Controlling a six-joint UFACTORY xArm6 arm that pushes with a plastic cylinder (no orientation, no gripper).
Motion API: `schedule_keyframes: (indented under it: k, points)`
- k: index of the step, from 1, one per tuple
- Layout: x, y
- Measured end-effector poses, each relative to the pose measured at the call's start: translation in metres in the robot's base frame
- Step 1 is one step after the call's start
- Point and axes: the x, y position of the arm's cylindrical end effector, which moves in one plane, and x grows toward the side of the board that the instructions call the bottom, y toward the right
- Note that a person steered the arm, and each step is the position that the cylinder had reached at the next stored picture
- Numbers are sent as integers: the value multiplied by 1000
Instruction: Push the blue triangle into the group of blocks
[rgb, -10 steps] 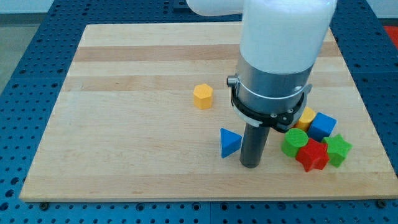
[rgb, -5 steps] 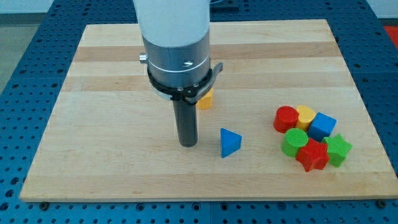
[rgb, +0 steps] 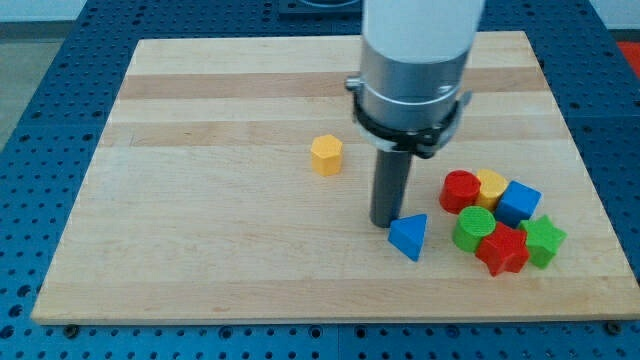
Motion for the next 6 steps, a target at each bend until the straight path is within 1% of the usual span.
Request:
schedule_keyframes:
  k: [1,2,3,6]
  points:
    - [0,-37]
    - [12,-31]
    - [12,-24]
    - [14,59]
